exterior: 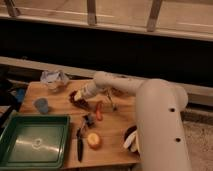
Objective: Place grapes in table surface
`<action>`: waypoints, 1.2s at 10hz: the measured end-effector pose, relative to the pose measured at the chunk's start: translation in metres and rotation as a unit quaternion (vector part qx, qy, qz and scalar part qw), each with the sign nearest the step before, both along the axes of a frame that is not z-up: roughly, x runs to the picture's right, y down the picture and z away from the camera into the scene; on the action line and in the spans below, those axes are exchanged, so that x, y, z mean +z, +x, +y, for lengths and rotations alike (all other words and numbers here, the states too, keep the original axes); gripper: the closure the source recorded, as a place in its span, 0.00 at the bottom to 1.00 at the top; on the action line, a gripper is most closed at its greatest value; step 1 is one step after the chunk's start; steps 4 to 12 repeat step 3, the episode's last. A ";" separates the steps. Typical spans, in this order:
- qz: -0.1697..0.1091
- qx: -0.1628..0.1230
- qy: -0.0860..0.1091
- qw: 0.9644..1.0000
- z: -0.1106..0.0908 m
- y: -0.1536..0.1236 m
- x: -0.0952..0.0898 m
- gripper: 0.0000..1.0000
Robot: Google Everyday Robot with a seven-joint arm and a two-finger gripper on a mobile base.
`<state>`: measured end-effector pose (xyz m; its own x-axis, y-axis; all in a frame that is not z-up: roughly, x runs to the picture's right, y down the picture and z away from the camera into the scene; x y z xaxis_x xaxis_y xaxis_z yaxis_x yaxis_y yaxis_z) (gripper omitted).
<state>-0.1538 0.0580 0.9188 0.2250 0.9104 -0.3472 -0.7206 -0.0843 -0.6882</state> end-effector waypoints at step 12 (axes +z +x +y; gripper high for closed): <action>0.001 0.002 0.003 1.000 -0.001 0.002 0.001 0.38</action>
